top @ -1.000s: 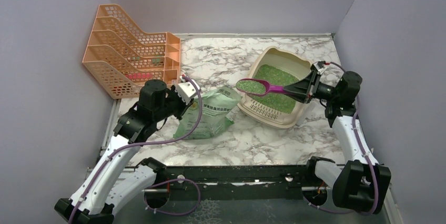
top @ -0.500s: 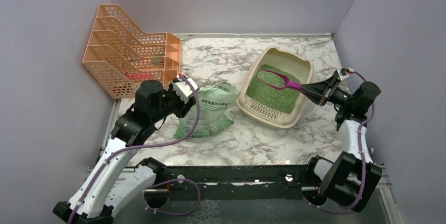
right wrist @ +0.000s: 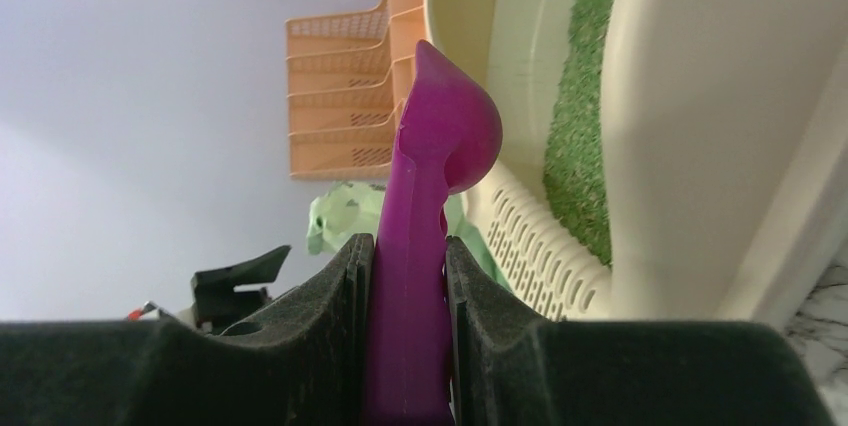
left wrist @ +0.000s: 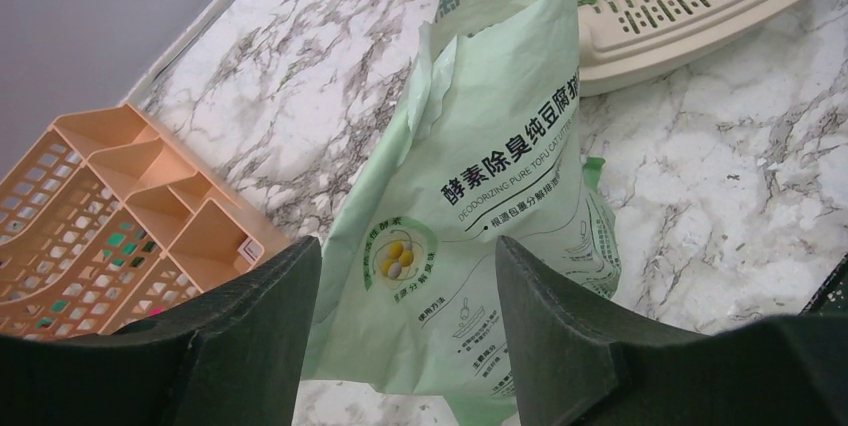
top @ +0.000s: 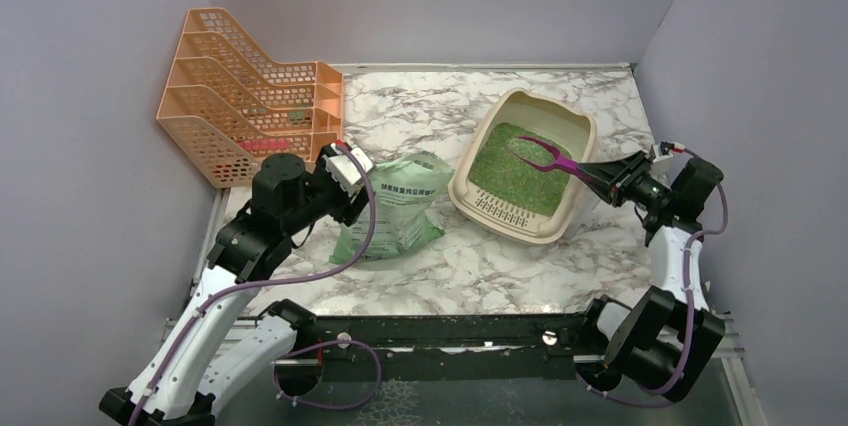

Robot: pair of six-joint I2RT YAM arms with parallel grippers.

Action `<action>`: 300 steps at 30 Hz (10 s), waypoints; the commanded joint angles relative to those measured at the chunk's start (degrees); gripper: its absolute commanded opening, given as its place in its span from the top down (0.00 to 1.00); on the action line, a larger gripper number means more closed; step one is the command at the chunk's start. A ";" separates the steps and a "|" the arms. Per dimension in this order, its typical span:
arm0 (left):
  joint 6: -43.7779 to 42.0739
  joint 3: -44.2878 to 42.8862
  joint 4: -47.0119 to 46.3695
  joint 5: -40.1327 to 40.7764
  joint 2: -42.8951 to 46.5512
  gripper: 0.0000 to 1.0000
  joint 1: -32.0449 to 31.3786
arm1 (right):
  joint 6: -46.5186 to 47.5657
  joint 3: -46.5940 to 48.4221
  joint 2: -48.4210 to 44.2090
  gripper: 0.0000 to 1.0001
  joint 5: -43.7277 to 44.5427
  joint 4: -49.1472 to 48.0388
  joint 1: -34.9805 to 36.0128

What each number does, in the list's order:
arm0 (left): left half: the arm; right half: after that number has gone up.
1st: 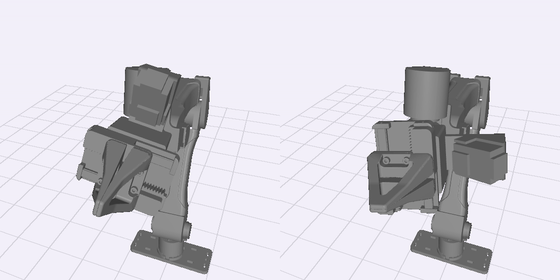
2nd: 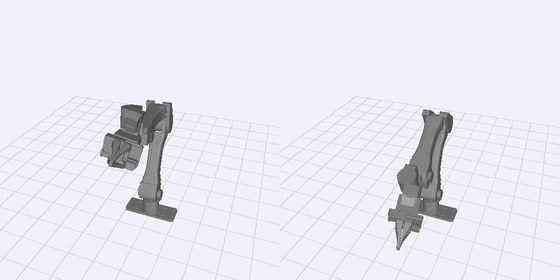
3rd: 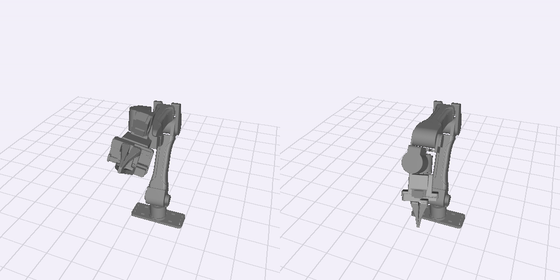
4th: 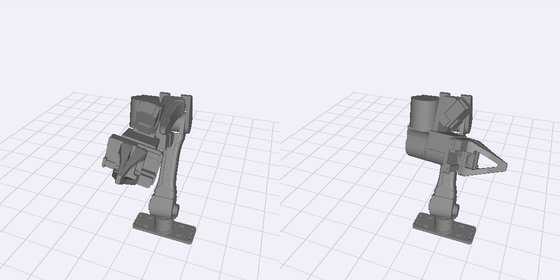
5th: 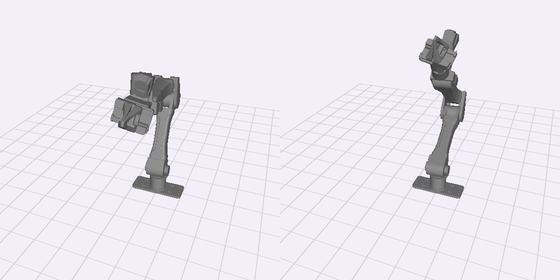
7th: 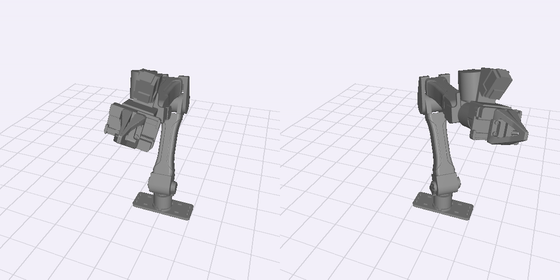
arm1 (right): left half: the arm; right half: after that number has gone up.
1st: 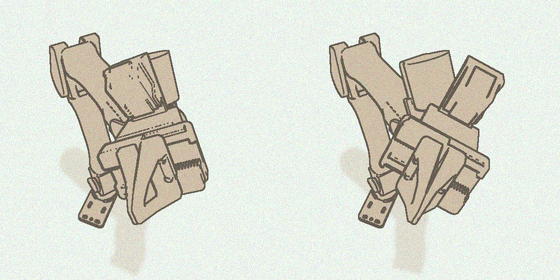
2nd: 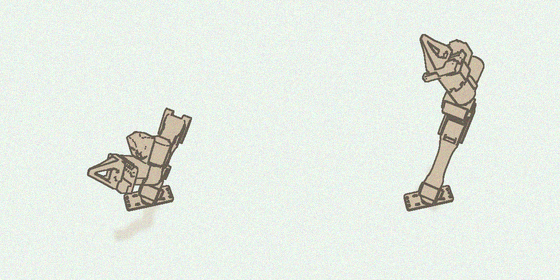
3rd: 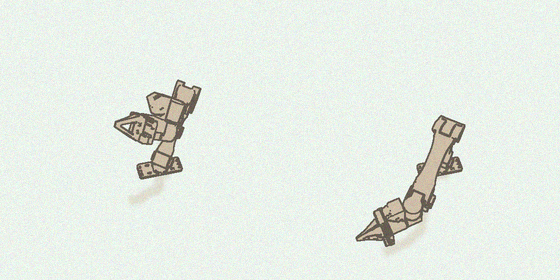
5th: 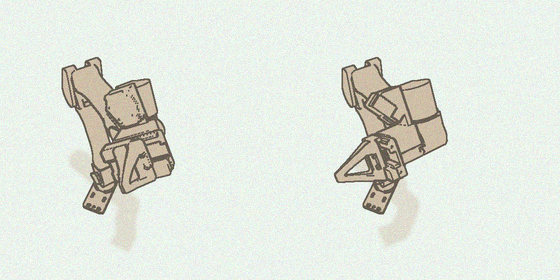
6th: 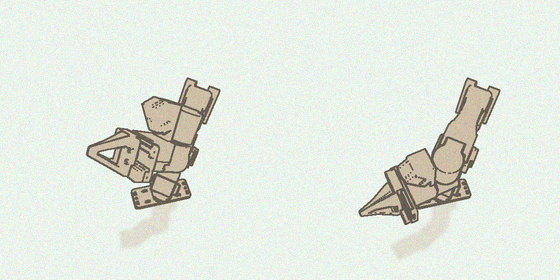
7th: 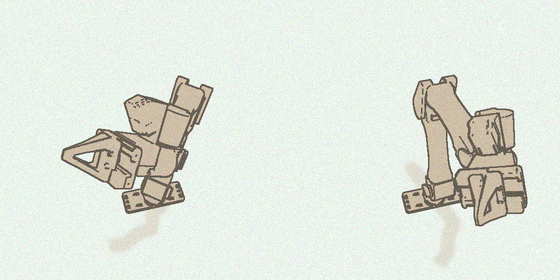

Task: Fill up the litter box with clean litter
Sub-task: 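Pour the cat litter into the litter box, then scoop the cat litter from the cat litter bag.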

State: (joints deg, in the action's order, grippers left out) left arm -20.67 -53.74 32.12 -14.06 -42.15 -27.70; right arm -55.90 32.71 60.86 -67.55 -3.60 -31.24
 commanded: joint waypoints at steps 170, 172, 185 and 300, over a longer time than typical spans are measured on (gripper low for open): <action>6.67 -16.73 13.14 -4.89 -24.82 0.01 3.53 | 32.47 55.71 22.97 0.99 18.00 51.49 45.48; 6.71 -16.43 13.51 -4.81 -24.78 0.01 3.52 | 33.30 56.34 23.35 0.99 16.20 52.16 46.55; 8.71 -14.47 17.66 -12.74 -24.45 0.26 3.52 | 33.88 54.14 25.13 0.99 22.69 57.73 58.16; 6.70 -15.72 19.95 -15.79 -23.91 1.00 2.01 | 39.06 59.43 43.22 0.99 21.47 55.55 65.49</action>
State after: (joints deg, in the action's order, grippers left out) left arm -9.91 -67.07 52.86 -25.41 -65.08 -24.45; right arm -20.80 89.10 105.34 -53.04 41.47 33.80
